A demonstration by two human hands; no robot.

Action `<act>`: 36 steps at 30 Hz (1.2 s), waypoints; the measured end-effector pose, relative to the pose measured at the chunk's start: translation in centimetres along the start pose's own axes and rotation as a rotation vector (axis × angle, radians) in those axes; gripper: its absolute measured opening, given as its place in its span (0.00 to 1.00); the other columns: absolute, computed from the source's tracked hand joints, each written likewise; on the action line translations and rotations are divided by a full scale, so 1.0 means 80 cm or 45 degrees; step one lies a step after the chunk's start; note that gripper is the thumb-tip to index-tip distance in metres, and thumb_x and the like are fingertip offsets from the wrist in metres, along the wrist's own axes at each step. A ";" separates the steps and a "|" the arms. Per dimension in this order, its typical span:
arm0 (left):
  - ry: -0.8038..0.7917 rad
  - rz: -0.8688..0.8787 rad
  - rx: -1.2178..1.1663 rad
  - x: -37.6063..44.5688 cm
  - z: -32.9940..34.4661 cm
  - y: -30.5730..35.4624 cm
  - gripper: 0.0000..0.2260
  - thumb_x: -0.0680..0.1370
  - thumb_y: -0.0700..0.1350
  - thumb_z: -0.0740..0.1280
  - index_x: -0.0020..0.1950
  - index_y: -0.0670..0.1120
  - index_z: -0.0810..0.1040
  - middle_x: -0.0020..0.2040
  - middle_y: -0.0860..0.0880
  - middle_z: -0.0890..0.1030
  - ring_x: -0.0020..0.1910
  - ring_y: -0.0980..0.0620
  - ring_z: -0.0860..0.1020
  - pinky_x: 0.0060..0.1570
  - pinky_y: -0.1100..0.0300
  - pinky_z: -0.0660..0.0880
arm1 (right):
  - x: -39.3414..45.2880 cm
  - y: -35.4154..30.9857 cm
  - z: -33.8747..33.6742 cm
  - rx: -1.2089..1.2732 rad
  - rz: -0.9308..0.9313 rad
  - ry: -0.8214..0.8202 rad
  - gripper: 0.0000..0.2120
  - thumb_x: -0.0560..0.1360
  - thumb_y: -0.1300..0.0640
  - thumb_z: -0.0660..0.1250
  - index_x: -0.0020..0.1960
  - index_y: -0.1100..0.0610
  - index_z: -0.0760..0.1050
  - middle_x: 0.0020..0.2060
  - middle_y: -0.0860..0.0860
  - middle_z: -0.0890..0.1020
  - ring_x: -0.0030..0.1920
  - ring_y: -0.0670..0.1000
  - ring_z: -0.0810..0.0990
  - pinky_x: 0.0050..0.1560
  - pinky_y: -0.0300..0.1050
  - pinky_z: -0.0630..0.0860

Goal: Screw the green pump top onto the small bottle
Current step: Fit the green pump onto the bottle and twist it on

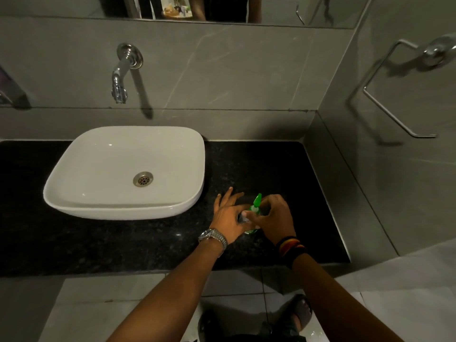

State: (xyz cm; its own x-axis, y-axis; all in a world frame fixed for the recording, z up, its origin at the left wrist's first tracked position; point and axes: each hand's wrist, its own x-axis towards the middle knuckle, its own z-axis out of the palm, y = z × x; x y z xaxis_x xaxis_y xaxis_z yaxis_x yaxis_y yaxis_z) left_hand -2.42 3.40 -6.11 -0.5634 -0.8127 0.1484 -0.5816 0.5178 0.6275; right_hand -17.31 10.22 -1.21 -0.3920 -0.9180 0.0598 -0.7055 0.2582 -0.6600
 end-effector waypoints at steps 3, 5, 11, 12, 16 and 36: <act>-0.018 -0.006 0.011 0.002 0.001 -0.002 0.24 0.68 0.64 0.66 0.61 0.57 0.82 0.76 0.51 0.69 0.80 0.49 0.50 0.76 0.46 0.39 | -0.005 0.003 -0.005 0.105 -0.050 -0.098 0.23 0.66 0.46 0.79 0.57 0.54 0.80 0.60 0.49 0.75 0.60 0.49 0.73 0.60 0.42 0.72; -0.011 -0.002 -0.007 0.001 0.003 -0.003 0.25 0.68 0.66 0.68 0.62 0.58 0.81 0.75 0.51 0.69 0.80 0.50 0.50 0.76 0.46 0.39 | -0.004 0.005 -0.008 0.118 -0.084 -0.130 0.17 0.69 0.52 0.78 0.55 0.56 0.82 0.63 0.51 0.76 0.64 0.51 0.74 0.62 0.44 0.72; 0.013 -0.007 -0.026 0.000 0.001 0.001 0.24 0.67 0.66 0.63 0.56 0.56 0.84 0.75 0.51 0.70 0.80 0.49 0.51 0.75 0.49 0.37 | 0.001 -0.004 0.002 0.041 0.027 0.035 0.19 0.62 0.42 0.80 0.40 0.51 0.74 0.42 0.48 0.76 0.45 0.50 0.77 0.43 0.43 0.76; 0.004 -0.008 -0.013 0.000 0.001 -0.001 0.24 0.67 0.66 0.64 0.55 0.56 0.84 0.75 0.50 0.70 0.80 0.49 0.51 0.75 0.49 0.37 | -0.001 -0.002 0.002 0.074 0.030 0.027 0.20 0.62 0.42 0.80 0.42 0.52 0.75 0.44 0.48 0.76 0.46 0.49 0.77 0.45 0.43 0.77; -0.018 -0.004 0.009 0.000 0.002 -0.001 0.25 0.68 0.66 0.65 0.60 0.56 0.82 0.76 0.50 0.69 0.80 0.50 0.50 0.74 0.53 0.33 | -0.004 0.012 -0.004 0.227 -0.048 -0.126 0.20 0.66 0.49 0.80 0.55 0.53 0.81 0.63 0.50 0.76 0.63 0.50 0.76 0.64 0.50 0.76; 0.085 0.017 -0.005 -0.004 0.011 -0.002 0.22 0.70 0.65 0.68 0.59 0.57 0.83 0.74 0.50 0.71 0.80 0.48 0.52 0.77 0.43 0.40 | -0.019 0.000 0.015 0.119 -0.050 0.155 0.13 0.67 0.54 0.78 0.51 0.52 0.83 0.50 0.49 0.83 0.53 0.51 0.77 0.56 0.55 0.78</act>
State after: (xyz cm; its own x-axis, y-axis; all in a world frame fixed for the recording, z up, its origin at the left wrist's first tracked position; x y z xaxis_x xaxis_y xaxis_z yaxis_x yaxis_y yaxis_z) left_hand -2.68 3.79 -6.97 -0.5302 -0.8221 0.2075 -0.5722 0.5275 0.6279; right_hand -16.02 11.27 -2.21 -0.4378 -0.8821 0.1740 -0.6661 0.1882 -0.7217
